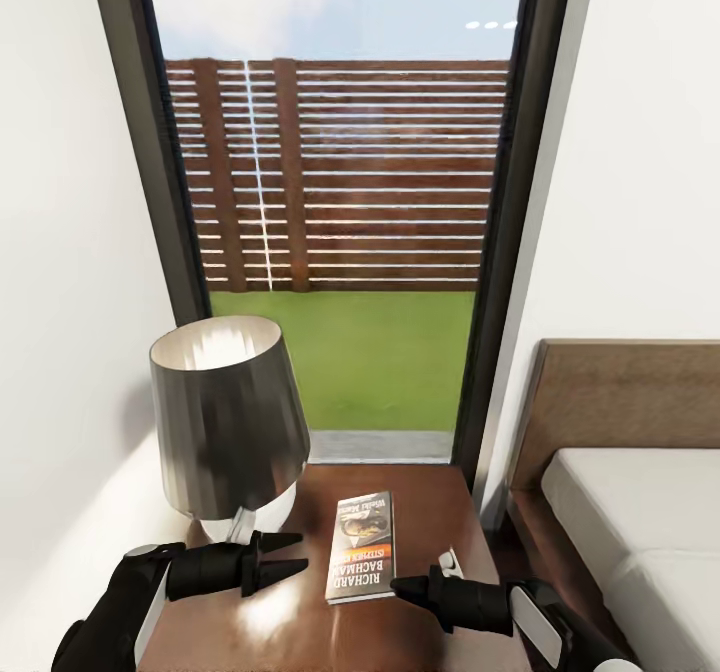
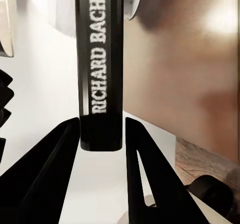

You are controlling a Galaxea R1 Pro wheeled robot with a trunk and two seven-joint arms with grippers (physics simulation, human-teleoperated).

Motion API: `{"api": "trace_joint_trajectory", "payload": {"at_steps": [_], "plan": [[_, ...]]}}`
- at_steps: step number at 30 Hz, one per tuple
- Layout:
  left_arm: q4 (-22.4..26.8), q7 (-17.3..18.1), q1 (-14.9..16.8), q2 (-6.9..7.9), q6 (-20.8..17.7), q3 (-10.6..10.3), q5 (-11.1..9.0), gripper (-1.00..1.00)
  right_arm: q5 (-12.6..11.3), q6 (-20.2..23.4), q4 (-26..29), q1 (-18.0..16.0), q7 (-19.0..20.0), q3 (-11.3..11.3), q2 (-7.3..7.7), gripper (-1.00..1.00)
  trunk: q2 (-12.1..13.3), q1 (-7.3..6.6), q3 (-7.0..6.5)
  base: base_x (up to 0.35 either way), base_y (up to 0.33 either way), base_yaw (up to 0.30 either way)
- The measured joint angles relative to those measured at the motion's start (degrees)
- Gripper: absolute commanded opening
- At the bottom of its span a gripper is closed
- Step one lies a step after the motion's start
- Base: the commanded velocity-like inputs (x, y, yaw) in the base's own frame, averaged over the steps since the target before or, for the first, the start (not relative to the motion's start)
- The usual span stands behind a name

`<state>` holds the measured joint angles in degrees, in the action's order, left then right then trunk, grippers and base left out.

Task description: In the bedroom, move the book from the bed onto either nightstand, and place the two sandals side by side next to the bed.

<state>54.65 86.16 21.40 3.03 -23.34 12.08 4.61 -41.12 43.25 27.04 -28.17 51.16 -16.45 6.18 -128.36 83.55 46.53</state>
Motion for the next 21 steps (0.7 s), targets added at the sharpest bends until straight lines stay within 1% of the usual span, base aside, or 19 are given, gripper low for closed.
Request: {"api": "trace_joint_trajectory", "payload": {"at_steps": [20, 21], "plan": [[0.0, 0.0, 0.0, 0.00, 0.0, 0.0, 0.0, 1.00, 0.0, 0.0, 0.0, 0.0, 0.0, 0.0, 0.00, -1.00, -8.0, 4.39, 3.59, 0.000, 0.000, 0.000], [0.0, 0.0, 0.0, 0.00, 0.0, 0.0, 0.0, 1.00, 0.0, 0.0, 0.0, 0.0, 0.0, 0.0, 0.00, -1.00, -8.0, 4.40, 3.60, 0.000, 0.000, 0.000]]}}
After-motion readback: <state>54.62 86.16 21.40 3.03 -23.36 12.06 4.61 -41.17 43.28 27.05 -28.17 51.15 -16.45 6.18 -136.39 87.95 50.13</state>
